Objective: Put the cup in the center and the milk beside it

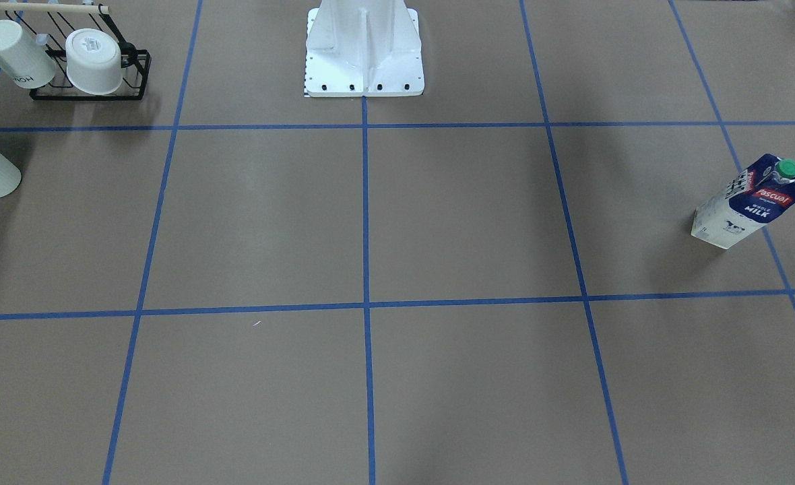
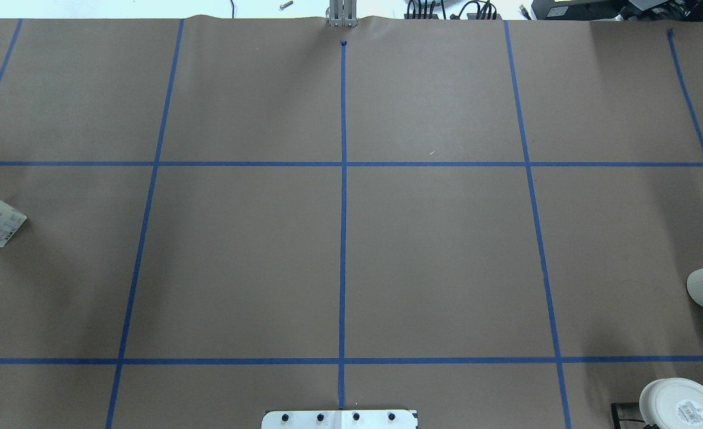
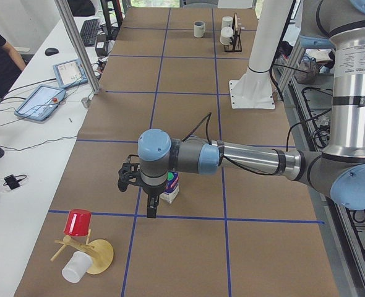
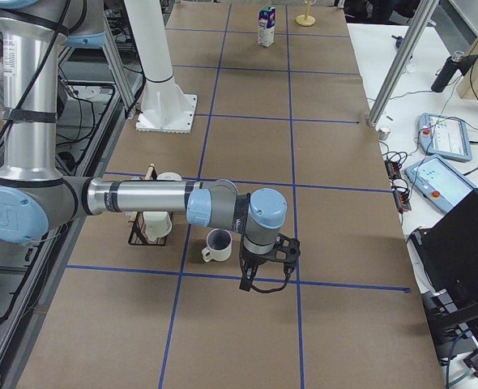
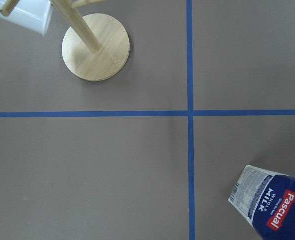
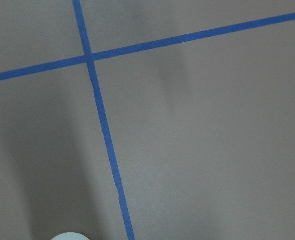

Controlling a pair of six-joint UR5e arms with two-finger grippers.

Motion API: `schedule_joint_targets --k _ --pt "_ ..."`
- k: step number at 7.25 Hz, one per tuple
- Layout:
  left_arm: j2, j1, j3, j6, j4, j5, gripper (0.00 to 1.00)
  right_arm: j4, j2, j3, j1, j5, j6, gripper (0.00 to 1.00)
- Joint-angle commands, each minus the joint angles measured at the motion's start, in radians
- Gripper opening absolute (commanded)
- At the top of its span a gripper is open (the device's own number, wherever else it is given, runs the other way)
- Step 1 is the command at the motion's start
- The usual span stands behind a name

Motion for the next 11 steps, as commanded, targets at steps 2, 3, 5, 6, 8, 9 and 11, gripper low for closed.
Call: schedule_joint_targets --k 2,3,5,6,8,9,11 --pt "0.000 0.001 0.001 0.001 -0.002 0.002 0.98 0.001 0.008 0.002 0.006 0.021 0.000 1.00" --pt "0.000 0.001 0.001 0.001 -0.002 0.002 0.98 0.001 0.009 0.003 0.006 0.023 0.000 1.00" --pt "-0.001 0.001 0.004 0.002 0.000 0.005 0.98 0.001 0.011 0.006 0.006 0.021 0.000 1.00" --pt "-0.001 0.001 0.004 0.002 -0.002 0.003 0.98 0.001 0.011 0.006 0.006 0.021 0.000 1.00" --pt "0.000 0.001 0.008 0.004 0.000 0.007 0.98 0.001 0.011 0.015 0.006 0.026 0.000 1.00" --pt "0.000 0.001 0.004 0.002 0.000 0.007 0.98 0.001 0.012 0.016 0.006 0.024 0.007 1.00" --pt "0.000 0.001 0.005 0.002 0.001 0.003 0.98 0.002 0.014 0.019 0.004 0.021 -0.002 1.00"
